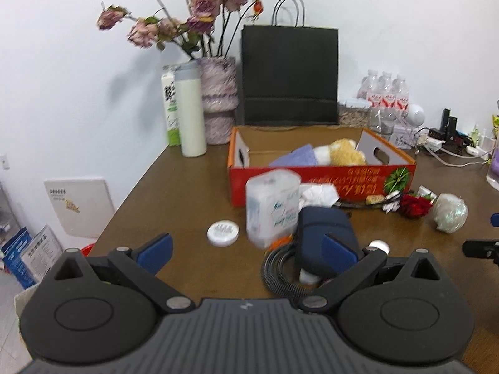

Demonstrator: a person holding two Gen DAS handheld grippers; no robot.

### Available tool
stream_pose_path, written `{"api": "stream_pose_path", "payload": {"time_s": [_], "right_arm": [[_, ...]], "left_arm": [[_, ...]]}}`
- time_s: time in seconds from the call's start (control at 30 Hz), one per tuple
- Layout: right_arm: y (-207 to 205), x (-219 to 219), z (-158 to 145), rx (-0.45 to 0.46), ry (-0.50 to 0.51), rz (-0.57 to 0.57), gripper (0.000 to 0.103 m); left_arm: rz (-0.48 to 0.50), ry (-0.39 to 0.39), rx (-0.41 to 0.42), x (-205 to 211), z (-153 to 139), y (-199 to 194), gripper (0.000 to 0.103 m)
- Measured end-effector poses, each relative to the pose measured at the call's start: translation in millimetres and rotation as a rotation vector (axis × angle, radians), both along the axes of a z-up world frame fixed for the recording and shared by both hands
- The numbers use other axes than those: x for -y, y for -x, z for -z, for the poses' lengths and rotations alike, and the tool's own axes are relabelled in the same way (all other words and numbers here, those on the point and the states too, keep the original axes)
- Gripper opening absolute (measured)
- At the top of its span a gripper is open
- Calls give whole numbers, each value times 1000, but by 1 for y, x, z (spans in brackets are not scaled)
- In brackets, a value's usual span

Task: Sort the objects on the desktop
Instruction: 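Move both open tools back toward the remaining table objects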

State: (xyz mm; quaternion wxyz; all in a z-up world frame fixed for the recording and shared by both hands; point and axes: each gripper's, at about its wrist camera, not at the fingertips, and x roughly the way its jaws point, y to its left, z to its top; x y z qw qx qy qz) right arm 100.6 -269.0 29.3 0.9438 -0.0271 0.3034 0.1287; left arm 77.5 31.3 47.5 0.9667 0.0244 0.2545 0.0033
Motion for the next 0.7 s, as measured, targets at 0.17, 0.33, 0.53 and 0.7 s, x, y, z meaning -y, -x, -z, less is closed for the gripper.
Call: {"api": "stream_pose_path", "payload": {"time_s": [0.17,0.33,0.53,0.7], "right_arm": [[-5,10,15,-32,-6,35,103],[-19,16,20,-35,-4,66,103],[-33,26,27,-28,-2,117,103],[-46,30,33,-22,26,133,103]], "left_arm": [[-29,-11,-19,-7,7,-2,103],[-56,-10,-17,-14,7,-12,103],[-86,-5,-55,-23,22,-27,103],[-112,-6,-78,-31,33,-42,103]]}}
